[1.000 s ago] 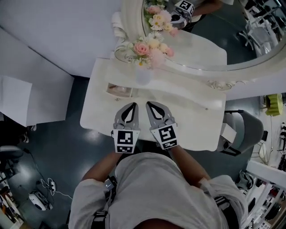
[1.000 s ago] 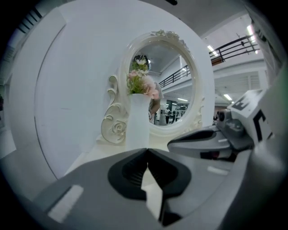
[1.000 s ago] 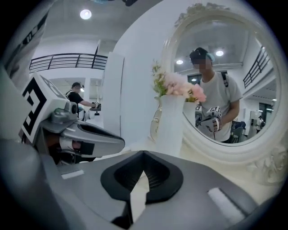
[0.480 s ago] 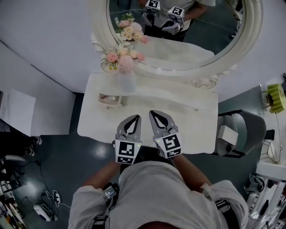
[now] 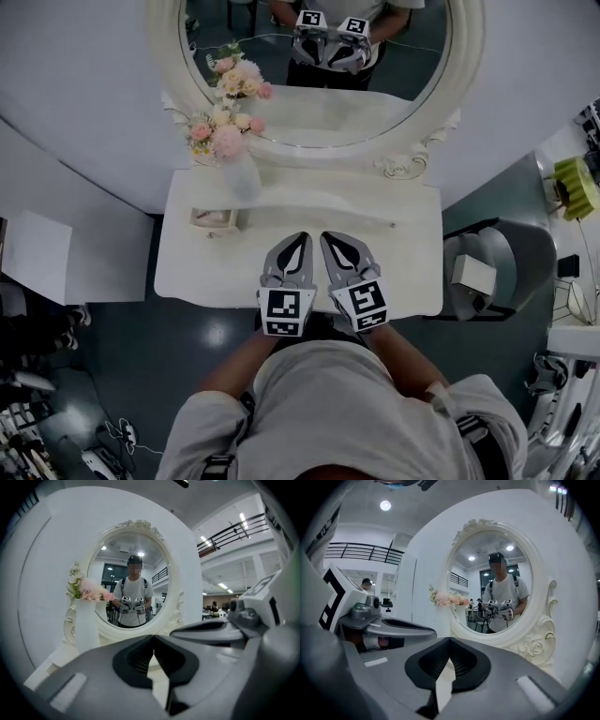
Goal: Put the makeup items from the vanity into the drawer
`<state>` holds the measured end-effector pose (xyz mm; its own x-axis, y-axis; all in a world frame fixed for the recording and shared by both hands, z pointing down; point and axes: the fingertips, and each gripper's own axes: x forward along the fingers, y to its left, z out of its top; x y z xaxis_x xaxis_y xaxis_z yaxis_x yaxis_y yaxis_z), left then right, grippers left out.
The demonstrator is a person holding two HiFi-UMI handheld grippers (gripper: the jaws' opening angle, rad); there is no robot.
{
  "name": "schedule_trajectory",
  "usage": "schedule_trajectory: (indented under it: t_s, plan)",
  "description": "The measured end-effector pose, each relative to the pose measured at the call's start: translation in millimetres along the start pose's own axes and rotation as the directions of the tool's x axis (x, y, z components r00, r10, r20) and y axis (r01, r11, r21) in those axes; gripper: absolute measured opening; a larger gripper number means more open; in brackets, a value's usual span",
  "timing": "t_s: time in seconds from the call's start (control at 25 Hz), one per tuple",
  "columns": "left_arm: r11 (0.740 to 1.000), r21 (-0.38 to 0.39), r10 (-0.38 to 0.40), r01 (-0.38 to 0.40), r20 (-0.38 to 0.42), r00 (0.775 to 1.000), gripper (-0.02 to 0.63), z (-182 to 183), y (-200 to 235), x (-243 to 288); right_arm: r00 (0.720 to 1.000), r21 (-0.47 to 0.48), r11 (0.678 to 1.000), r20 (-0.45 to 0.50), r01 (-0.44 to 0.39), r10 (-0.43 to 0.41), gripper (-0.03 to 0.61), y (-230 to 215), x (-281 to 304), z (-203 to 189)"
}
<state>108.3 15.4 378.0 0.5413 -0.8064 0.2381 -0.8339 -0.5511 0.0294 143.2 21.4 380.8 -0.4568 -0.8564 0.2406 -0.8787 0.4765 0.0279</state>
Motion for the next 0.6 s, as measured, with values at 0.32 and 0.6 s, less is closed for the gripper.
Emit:
schedule_trajectory:
  t_s: [0.32, 0.6]
  plan:
    - [0.998, 0.031, -0.048, 0.049, -0.019, 0.999, 0.003, -3.1, -34.0, 12.5, 0.997, 0.026, 0.997, -0.005, 0.076, -0.076, -0.003, -35.8, -25.4, -9.6]
    - [0.999, 0.048, 0.004, -0.003, -0.025, 1.0, 0.003, -1.7, -12.6, -1.1, 0.997, 0.021, 0.997, 0.026, 0.071, -0.071, -0.002, -29.0, -24.0, -0.1]
